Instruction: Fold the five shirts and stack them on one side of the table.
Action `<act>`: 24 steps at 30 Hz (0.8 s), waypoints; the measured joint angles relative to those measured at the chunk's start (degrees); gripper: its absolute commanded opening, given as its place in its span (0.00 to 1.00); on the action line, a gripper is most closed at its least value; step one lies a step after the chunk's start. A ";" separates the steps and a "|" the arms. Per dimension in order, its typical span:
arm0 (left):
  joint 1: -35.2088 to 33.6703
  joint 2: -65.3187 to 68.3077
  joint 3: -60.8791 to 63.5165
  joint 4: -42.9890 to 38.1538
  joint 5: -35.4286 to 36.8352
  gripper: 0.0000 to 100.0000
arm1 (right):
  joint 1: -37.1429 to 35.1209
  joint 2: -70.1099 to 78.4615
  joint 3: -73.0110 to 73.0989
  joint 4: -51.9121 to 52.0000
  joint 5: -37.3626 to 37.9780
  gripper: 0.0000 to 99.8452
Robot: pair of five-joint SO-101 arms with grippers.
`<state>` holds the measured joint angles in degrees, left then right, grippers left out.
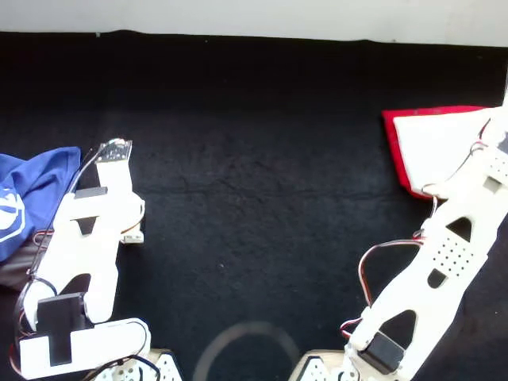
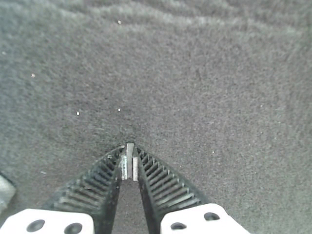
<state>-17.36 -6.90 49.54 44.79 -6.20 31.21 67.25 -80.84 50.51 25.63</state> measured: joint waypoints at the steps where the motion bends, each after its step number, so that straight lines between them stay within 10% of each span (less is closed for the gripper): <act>1: 0.00 0.00 0.00 0.00 0.00 0.01 | -0.35 0.00 -2.90 0.97 -1.76 0.01; 24: 0.00 0.00 0.00 0.00 0.00 0.01 | -17.85 -22.42 -13.63 49.58 -9.23 0.01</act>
<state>-17.36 -6.90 49.54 44.79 -6.20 13.36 44.84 -94.46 100.09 16.40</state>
